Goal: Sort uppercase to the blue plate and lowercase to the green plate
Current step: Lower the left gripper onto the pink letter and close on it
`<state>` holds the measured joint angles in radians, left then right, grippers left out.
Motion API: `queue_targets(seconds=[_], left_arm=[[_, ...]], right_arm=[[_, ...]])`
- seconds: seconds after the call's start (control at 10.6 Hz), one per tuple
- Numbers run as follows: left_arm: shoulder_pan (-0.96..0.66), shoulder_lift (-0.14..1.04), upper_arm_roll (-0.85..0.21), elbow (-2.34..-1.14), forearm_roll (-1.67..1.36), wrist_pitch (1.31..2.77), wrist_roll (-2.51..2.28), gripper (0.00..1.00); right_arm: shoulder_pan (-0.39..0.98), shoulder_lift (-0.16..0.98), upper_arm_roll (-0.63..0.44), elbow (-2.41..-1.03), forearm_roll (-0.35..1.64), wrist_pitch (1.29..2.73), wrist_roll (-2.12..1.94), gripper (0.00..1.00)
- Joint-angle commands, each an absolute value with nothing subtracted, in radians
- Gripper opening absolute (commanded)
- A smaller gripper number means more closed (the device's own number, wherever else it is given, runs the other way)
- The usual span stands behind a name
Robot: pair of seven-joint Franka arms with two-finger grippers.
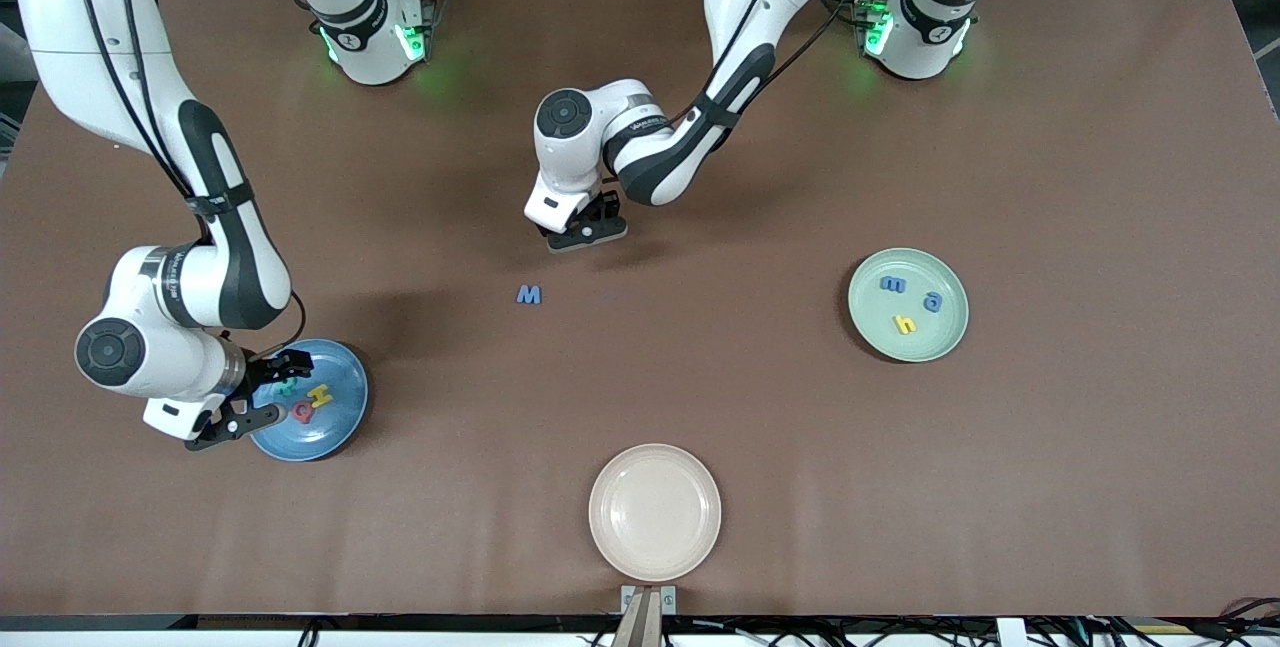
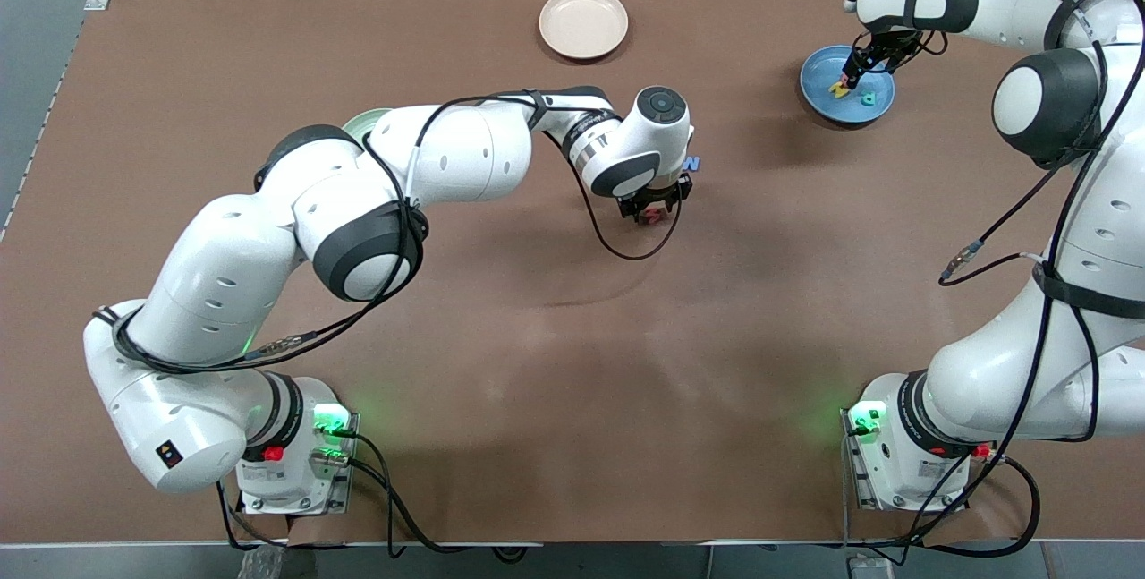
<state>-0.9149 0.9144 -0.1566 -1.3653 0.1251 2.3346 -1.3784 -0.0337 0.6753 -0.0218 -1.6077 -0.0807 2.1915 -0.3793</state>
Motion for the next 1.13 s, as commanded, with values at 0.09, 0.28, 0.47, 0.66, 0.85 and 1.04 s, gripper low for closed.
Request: queue_targets(seconds=[0.09, 0.28, 0.47, 0.66, 0.85, 1.04], left_arm=[[-0.936, 0.93, -0.127, -1.35, 0.101, 2.335, -1.371, 0.65], [-0.937, 0.933, -0.127, -1.35, 0.1, 2.335, -1.371, 0.61], [-0.943, 0.933, -0.129, -1.348, 0.1, 2.335, -1.373, 0.61], [-0.948, 0.933, -0.129, -1.347, 0.088, 2.335, -1.373, 0.57], [-0.953, 0.933, -0.129, -1.347, 0.08, 2.335, -1.371, 0.52], [-0.953, 0.934, -0.127, -1.347, 0.081, 2.335, -1.371, 0.47]], right_arm=[[-0.049, 0.68, -0.006, -1.601, -0.103, 2.194, -0.383, 1.0], [-0.049, 0.68, -0.006, -1.601, -0.101, 2.195, -0.383, 1.0], [-0.049, 0.68, -0.006, -1.601, -0.101, 2.194, -0.383, 1.0], [-0.049, 0.68, -0.006, -1.601, -0.101, 2.195, -0.383, 1.0], [-0.049, 0.68, -0.006, -1.601, -0.101, 2.195, -0.383, 1.0], [-0.049, 0.68, -0.006, -1.603, -0.101, 2.195, -0.383, 1.0]])
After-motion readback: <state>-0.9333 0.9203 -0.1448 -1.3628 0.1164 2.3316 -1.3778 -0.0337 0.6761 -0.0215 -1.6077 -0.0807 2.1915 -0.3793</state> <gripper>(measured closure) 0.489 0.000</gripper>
